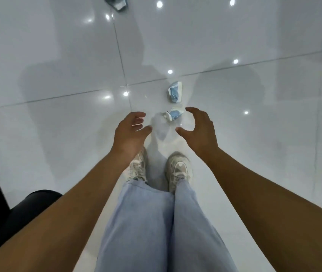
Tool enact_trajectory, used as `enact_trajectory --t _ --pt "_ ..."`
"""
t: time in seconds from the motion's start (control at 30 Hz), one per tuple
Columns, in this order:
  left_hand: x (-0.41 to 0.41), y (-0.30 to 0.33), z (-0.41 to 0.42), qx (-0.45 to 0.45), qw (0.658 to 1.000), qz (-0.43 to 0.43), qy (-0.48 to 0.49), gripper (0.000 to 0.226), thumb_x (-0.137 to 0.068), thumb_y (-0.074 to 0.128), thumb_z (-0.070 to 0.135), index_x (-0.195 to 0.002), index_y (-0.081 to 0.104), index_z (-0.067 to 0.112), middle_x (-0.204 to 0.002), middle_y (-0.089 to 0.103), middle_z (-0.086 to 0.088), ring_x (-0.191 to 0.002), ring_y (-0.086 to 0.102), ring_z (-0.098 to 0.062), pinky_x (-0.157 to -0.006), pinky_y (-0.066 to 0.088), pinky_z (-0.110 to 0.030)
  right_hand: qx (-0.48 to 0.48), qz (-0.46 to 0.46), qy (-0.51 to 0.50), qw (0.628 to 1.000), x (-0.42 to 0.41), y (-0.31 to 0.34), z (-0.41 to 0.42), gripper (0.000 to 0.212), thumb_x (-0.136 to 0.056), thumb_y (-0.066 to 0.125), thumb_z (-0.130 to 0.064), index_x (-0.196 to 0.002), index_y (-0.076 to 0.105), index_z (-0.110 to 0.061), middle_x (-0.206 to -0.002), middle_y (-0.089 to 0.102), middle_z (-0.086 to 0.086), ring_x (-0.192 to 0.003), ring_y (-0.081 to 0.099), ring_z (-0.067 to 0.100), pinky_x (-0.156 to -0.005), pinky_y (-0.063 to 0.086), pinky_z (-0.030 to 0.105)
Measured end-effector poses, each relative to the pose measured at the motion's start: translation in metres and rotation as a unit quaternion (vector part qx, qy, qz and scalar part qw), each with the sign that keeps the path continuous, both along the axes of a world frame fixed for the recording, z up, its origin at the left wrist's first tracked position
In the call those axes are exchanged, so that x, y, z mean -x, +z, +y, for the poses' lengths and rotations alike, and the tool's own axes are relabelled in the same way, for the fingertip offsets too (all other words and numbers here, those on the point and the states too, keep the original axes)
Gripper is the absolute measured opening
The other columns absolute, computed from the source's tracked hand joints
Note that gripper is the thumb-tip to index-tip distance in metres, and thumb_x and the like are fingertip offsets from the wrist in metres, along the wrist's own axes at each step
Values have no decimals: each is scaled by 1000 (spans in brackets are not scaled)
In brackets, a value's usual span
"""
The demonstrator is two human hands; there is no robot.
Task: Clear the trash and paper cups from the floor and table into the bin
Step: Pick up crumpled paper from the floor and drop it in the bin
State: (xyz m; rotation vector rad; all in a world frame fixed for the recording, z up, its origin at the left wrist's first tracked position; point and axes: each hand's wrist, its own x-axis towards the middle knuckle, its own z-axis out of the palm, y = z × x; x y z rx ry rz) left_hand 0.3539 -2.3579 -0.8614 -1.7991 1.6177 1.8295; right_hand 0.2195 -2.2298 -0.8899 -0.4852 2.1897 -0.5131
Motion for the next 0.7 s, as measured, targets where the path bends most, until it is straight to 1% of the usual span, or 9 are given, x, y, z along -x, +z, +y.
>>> enact_trajectory --t 0.13,0.2,0.23,0.3,0.33,0.43,0.53,0.6,0.7 --pt "3 -83 -2 -6 1000 -11 -7 35 -83 69 12 -117 61 17 -111 60 0 -92 58 -8 -66 46 -15 -28 4 8 1000 10 -92 -1 64 -81 71 -29 -138 43 -23 -143 41 1 -126 40 25 -90 30 25" --pt "3 -119 -2 -5 1000 -14 -9 33 -83 69 11 -115 61 17 -111 61 0 -89 58 -6 -59 47 -9 -35 12 24 999 11 -132 -2 66 -79 72 -29 -139 43 -23 -143 40 3 -125 40 27 -91 34 27" --pt "3 -134 -2 -6 1000 -16 -10 33 -83 69 12 -115 61 18 -111 61 0 -91 59 -6 -57 46 -7 -40 11 33 999 10 -149 -3 68 -78 72 -30 -139 42 -22 -143 40 4 -125 41 27 -94 36 30" --pt "0 -158 -2 -7 1000 -23 -15 34 -83 69 15 -115 61 20 -115 61 1 -101 59 -10 -61 46 -7 -46 2 44 998 5 -176 -5 70 -76 73 -30 -138 43 -20 -140 41 7 -124 42 27 -97 39 33" --pt "-2 -168 -1 -9 1000 -25 -17 34 -83 70 16 -116 60 21 -117 61 1 -105 58 -11 -65 45 -9 -44 1 44 998 2 -187 -6 68 -76 73 -30 -137 44 -18 -138 42 8 -124 42 26 -96 40 32" --pt "-8 -182 3 -12 999 -23 -21 31 -83 70 16 -111 61 24 -116 61 1 -106 58 -13 -72 46 -13 -25 19 31 999 -8 -203 -6 55 -80 66 -22 -132 49 -15 -128 49 7 -118 45 24 -86 36 26" --pt "-7 -184 3 -14 1000 -19 -20 28 -82 70 13 -104 61 26 -112 62 0 -104 59 -15 -75 47 -17 -13 30 22 999 -15 -205 -10 43 -81 61 -15 -124 54 -12 -120 54 6 -110 47 23 -80 36 26" --pt "-4 -181 1 -13 1000 -19 -20 27 -82 70 14 -104 61 26 -113 62 0 -104 59 -15 -73 46 -16 -7 28 25 999 -19 -200 -12 38 -84 59 -15 -121 56 -12 -118 55 6 -108 47 23 -81 39 29" --pt "4 -174 -4 -6 999 -20 -24 30 -82 70 15 -110 61 21 -114 61 0 -104 58 -14 -70 45 -14 3 29 41 999 -19 -192 -15 32 -90 57 -18 -121 58 -12 -117 56 7 -107 50 24 -86 42 35"
